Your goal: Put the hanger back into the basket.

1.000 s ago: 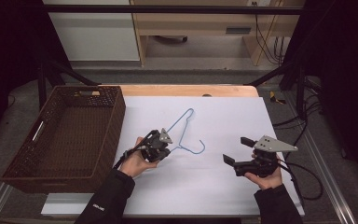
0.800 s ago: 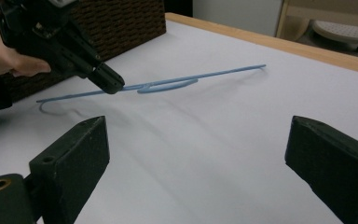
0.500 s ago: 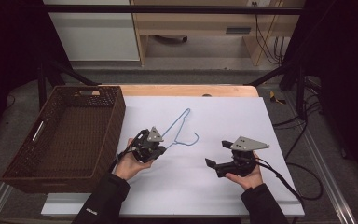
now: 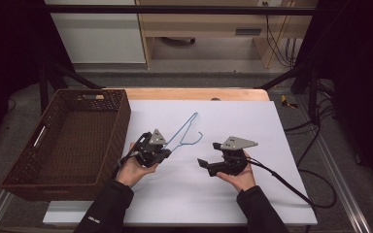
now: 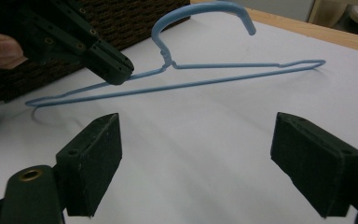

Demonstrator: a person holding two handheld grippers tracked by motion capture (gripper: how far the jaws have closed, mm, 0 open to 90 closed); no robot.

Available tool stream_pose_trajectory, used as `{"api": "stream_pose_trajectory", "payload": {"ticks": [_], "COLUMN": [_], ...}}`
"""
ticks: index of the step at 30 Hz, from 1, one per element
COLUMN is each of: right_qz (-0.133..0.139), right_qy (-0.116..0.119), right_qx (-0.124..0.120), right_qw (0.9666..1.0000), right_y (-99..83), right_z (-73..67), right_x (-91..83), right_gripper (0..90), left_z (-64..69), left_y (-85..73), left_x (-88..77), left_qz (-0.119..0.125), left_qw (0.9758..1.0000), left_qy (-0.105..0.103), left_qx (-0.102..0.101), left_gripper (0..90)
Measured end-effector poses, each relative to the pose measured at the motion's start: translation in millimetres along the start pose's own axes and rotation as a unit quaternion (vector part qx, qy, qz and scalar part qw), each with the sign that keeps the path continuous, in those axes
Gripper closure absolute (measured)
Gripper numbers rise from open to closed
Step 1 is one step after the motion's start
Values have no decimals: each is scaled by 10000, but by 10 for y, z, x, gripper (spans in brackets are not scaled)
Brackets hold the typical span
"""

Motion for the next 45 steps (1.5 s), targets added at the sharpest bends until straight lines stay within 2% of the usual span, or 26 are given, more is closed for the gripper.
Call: {"api": "stream_pose_trajectory", "payload": {"ticks": [9,12,15,18,23,28,39,45], "right_qz": [71,133,130,210,224,236,184,173], "right_qy": [112,210,232,267,302,379,470,380], "right_qx": [26,97,40,102,166,148,5,-150], "right_qw": [9999,9996,9996,9994,9992,9989,9987,9990], "right_y": [81,112,128,156,153,151,145,136], "right_z": [-37,-70,-91,-107,-88,-96,-144,-137], "right_x": [246,312,376,423,456,470,510,509], "right_gripper": [278,328,379,465,593,676,810,840], "left_z": [4,10,17,20,34,52,56,52], "left_y": [15,13,17,16,7,-5,-5,-1], "left_x": [-9,-12,-10,-4,15,27,29,31], "left_qz": [38,14,32,35,4,-37,-33,-33], "left_qw": [10000,10000,10000,10000,10000,10000,10000,10000], "left_qy": [-5,-35,-37,-22,-27,-69,-48,-22], "left_qx": [-30,3,-1,-3,17,62,61,73], "left_gripper": [874,874,874,874,874,874,873,871]}}
Point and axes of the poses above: each handheld gripper's, and its own axes: x roughly forward along the jaws, y roughly out of its top, z roughly to its right, the point moved 10 cm from there along x, roughly forward along the jaws, and after that the axes turned 11 degrees about z, right-handed, at the moved point
